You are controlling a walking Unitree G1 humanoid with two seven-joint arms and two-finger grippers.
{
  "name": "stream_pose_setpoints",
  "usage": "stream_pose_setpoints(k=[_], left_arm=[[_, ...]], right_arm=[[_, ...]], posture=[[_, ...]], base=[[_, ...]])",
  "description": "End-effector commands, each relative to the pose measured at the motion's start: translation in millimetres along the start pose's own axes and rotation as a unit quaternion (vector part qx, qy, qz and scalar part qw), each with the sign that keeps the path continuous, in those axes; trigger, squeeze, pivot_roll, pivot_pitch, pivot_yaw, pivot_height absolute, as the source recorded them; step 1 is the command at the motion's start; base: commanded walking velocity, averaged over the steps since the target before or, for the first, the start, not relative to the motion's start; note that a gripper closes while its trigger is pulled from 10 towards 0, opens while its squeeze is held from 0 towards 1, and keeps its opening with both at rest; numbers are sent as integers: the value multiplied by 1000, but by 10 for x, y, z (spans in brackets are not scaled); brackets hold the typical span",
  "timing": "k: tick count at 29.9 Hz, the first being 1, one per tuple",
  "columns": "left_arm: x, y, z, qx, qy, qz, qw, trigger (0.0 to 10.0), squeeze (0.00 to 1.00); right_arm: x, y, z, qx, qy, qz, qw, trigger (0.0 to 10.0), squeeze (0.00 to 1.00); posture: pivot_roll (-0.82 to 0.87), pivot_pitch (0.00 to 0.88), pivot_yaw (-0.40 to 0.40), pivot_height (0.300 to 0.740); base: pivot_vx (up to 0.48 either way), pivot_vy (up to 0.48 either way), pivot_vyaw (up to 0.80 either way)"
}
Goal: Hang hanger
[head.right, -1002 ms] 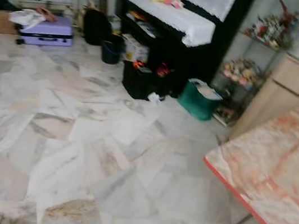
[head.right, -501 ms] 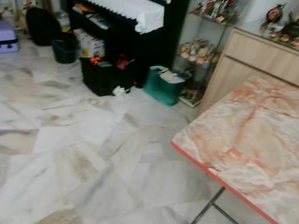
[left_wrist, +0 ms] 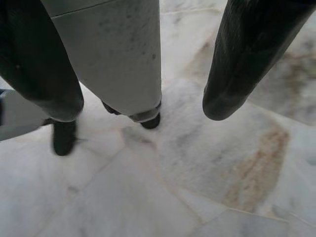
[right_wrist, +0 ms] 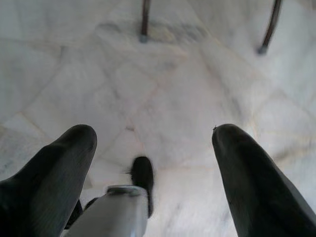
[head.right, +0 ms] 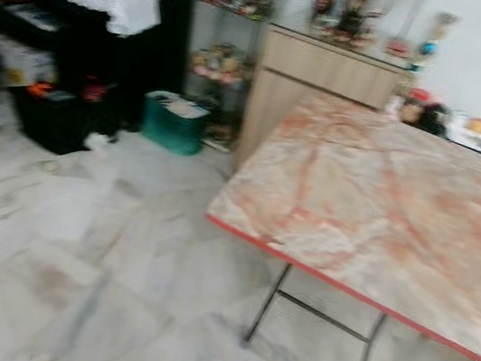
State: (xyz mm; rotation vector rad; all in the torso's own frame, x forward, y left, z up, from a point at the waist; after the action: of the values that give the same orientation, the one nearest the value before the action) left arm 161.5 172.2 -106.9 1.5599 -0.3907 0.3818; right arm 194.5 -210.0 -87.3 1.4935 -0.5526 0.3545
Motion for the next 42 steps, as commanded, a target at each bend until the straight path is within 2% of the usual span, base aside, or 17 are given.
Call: stream_pose_setpoints(k=[1,12,20,22,27,30,33,42], left_arm=[[49,76,-534,48,23,41,998,10000,0],[11,91,-592,53,26,38,998,10000,0],[36,88,-578,49,25,46,997,10000,0],[47,88,-579,50,12,47,998,10000,0],[54,86,-569,48,7,48,998,10000,0],[54,86,-568,49,7,48,998,10000,0],[53,85,-563,48,8,48,998,10000,0],[45,81,-531,43,5,48,998,10000,0]], right_arm=[[94,-31,-220,31,-4,-7,999,10000,0],[119,-33,-225,34,-9,-4,999,10000,0],[152,-33,-235,30,-34,17,999,10000,0],[155,-33,-238,30,-35,18,999,10000,0],[151,-33,-242,33,-33,16,999,10000,0],[149,-33,-248,35,-43,17,998,10000,0],[152,-34,-245,34,-33,16,999,10000,0],[162,-33,-249,32,-44,23,998,10000,0]], posture=[[269,0,-47,740],[271,9,-50,740],[269,9,-51,740],[270,10,-51,740],[271,8,-52,740],[272,10,-53,740],[272,10,-53,740],[270,16,-55,740]], base=[[0,0,-775],[0,0,-775],[0,0,0],[0,0,0],[0,-459,0],[0,-480,-715],[0,-480,-769],[0,-480,0]])
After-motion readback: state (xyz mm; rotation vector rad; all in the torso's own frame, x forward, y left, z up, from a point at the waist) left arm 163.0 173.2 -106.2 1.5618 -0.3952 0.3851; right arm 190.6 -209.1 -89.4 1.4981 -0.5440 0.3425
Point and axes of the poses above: a point about 5 cm out from each wrist's last joint towards the gripper, its own y axis pointing back from the gripper into the wrist, its own x axis along the axis of the wrist's last joint, z = x × y, the point moved 1 cm from there along -y, pointing out of the wrist towards the gripper, and after that the axes turned 3 degrees about y, right-handed, at the moved point
